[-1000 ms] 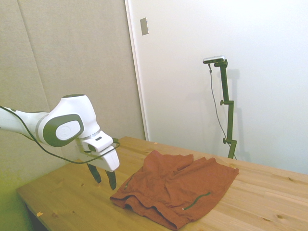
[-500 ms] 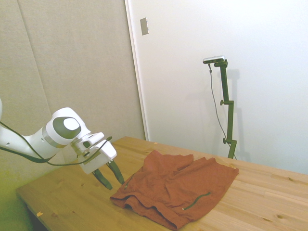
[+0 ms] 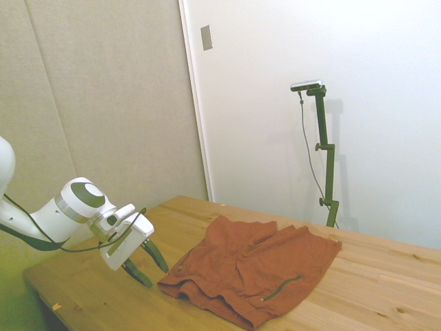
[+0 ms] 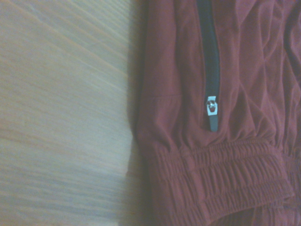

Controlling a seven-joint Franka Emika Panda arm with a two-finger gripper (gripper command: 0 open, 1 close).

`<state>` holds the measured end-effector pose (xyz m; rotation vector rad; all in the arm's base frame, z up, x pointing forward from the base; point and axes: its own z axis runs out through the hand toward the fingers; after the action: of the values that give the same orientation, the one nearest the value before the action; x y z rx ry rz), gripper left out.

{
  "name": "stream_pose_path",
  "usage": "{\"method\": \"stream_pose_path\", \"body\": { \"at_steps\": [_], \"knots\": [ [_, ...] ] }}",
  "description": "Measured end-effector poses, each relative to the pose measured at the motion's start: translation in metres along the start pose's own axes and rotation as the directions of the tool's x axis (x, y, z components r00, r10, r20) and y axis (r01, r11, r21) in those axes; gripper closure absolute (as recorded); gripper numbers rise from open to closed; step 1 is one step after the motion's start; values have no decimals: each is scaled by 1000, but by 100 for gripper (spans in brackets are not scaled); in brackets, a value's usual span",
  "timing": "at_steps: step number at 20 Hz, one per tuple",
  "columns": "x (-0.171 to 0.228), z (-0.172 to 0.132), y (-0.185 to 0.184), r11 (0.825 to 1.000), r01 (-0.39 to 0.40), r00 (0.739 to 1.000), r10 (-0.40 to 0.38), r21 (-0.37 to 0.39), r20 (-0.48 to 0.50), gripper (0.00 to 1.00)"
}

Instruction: Fold the shorts

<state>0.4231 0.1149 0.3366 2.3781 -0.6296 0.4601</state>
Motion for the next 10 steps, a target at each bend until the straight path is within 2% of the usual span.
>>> {"method": "stream_pose_path", "body": {
  "at_steps": [6,7,10],
  "knots": [
    [14,18,2,999,-12,1000,12,37,-13,0],
    [17,22,4,999,-20,1000,21,34,-10,100],
    [22,28,8,999,-45,999,45,29,-8,100]
  ]
}}
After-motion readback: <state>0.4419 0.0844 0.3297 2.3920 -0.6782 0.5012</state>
